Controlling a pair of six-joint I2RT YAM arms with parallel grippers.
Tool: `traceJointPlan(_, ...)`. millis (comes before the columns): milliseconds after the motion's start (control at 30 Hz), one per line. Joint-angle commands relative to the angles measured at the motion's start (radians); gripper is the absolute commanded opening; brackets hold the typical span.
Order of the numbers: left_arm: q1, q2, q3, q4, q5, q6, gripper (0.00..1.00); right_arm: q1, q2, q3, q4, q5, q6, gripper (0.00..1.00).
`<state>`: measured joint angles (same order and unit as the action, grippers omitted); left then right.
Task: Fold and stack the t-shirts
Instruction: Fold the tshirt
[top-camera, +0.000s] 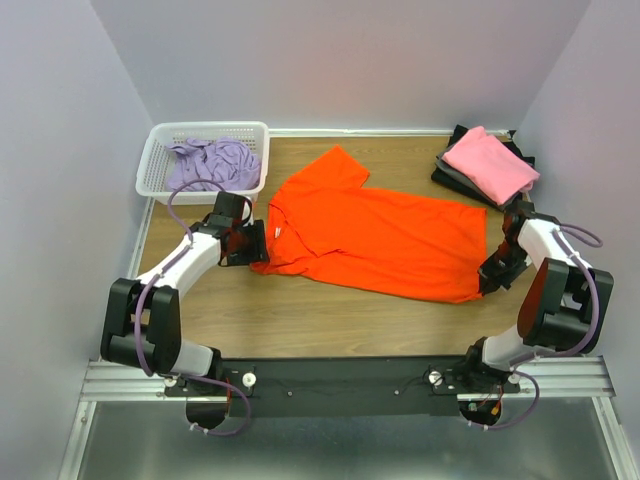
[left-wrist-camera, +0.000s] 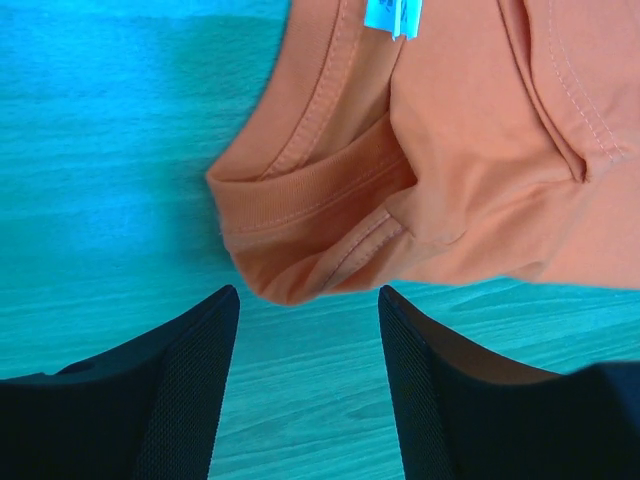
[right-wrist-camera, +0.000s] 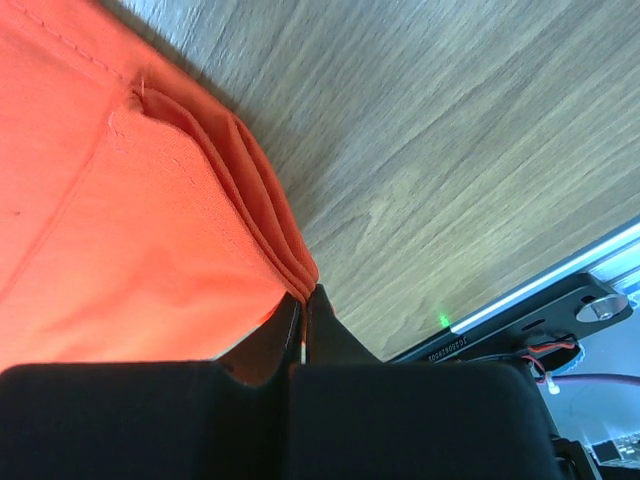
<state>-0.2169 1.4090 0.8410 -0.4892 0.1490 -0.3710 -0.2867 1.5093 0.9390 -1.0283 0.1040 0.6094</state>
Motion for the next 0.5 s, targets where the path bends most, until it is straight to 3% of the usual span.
traceJointPlan(0,0.007,0.002,0.004,0.027,-0.029,-0.006,0.63,-0.011,0.02,0.004,0.027,0.033,-0.008,0.02)
traceJointPlan(167,0.007,0.047,0.023,0.031,-0.037,0.0,0.54,-0.014,0.038,0.012,0.031,0.031,-0.013,0.02)
traceJointPlan(467,0.007,0.09,0.023,0.06,-0.003,0.004,0.51,-0.026,0.045,0.015,0.037,0.036,-0.025,0.02)
